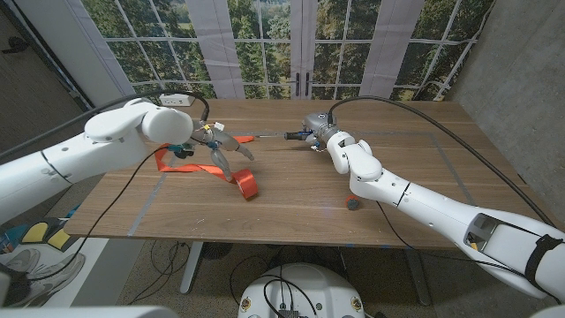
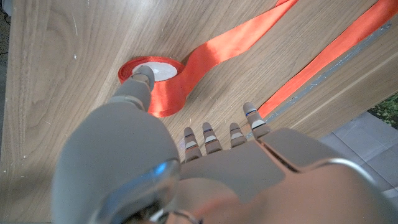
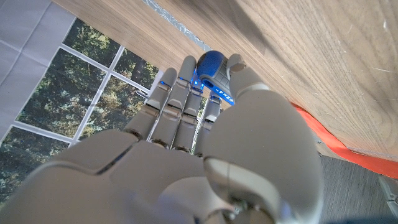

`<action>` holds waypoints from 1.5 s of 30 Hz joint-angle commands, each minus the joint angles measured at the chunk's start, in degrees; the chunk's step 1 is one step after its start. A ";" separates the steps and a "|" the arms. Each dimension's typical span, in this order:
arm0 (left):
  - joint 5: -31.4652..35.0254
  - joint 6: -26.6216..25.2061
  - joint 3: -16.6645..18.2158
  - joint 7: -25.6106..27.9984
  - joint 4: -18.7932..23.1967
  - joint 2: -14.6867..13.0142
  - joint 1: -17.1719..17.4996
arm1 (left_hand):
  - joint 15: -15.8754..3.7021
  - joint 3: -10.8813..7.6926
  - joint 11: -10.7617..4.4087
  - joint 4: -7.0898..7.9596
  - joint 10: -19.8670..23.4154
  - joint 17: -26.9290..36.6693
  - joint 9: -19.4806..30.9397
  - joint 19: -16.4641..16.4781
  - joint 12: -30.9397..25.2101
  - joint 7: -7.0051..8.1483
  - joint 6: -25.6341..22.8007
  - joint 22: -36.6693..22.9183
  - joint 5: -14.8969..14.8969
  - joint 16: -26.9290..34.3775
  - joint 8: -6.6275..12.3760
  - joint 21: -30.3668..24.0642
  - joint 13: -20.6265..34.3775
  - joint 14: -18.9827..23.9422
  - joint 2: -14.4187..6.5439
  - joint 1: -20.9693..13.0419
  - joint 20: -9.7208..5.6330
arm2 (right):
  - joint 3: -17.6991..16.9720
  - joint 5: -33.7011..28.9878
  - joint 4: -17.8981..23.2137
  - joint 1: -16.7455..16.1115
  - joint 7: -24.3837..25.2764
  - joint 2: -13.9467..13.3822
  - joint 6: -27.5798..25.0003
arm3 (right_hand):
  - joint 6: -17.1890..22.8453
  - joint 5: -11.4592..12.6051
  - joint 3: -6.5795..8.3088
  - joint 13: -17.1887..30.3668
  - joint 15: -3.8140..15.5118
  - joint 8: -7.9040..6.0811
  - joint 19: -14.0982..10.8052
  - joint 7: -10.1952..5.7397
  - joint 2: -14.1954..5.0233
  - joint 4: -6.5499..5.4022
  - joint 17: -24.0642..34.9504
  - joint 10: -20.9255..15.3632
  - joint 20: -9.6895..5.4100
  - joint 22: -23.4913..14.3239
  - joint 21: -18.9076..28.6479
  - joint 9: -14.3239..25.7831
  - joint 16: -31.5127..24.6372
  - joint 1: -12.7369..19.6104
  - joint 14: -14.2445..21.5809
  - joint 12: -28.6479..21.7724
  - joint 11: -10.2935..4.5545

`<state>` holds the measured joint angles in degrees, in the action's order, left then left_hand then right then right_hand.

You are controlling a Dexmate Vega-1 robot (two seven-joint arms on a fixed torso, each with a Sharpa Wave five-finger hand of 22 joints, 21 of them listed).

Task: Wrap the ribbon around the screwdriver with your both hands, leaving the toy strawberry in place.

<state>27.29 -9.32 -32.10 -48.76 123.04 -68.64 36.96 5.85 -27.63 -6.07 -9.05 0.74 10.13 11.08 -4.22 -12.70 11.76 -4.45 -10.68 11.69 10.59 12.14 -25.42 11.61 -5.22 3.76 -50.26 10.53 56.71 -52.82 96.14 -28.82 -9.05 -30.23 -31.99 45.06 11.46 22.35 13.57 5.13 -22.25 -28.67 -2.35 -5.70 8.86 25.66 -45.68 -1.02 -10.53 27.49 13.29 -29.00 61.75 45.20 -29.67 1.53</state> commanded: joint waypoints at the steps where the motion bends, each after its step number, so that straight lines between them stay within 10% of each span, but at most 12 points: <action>1: 4.35 2.96 -1.93 -3.33 -1.15 3.10 -1.33 | -0.05 0.40 -0.13 0.03 -0.22 0.17 0.29 -0.42 0.13 0.78 0.11 -0.01 0.62 -0.04 0.20 0.28 0.16 -0.42 -0.03 -0.89 0.18 | 0.03 0.40 -0.46 0.09 0.49 0.23 -0.13 | 12.00 0.33 0.60 4.90 6.46 -2.39 -0.49 -0.15 -2.54 -0.49 0.36 -6.24 -0.09 -0.11 0.45 0.16 0.10 2.17 0.56 -1.05 -2.81; 36: 9.35 7.74 -1.76 3.55 -2.40 5.14 3.97 | -4.63 3.39 -2.67 0.15 12.35 0.11 0.51 4.25 -3.38 0.61 -8.43 -0.07 -0.53 1.91 3.16 0.91 0.62 7.31 -2.17 -6.26 -1.00 | 0.78 1.13 -1.06 1.03 -0.20 0.37 -0.47 | 12.00 0.35 0.63 4.73 6.44 -2.51 -0.41 -0.16 -2.39 -0.39 1.05 -6.36 -0.03 -0.10 0.66 -0.04 1.00 2.35 1.13 -1.30 -2.76; 45: 15.93 6.77 -1.48 7.27 -0.86 4.85 6.29 | -8.20 4.55 -3.33 -0.20 22.14 0.25 1.02 7.89 -7.58 0.60 -20.06 -0.10 -1.11 2.87 7.98 0.96 3.65 14.53 -5.25 -10.40 -1.61 | 0.79 1.53 -1.46 1.18 0.17 0.52 0.00 | 12.06 0.34 0.62 4.63 6.36 -2.58 -0.38 -0.18 -2.39 -0.50 1.18 -6.36 -0.03 -0.10 0.71 -0.07 1.29 2.22 1.22 -1.32 -2.77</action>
<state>36.57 -1.70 -33.72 -45.22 120.69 -63.60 41.01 -1.53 -23.36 -8.92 -9.20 20.46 10.23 11.85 2.60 -19.05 12.32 -21.63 -10.68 10.79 12.95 18.84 -24.56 14.32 7.24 -0.88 -59.13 8.87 57.38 -51.64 95.05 -27.88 -9.04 -29.85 -32.33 45.06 11.46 22.35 13.57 5.32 -22.25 -28.67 -2.35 -5.68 8.86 26.72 -45.89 -1.02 -10.53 27.98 12.91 -27.95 61.78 45.99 -29.67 1.32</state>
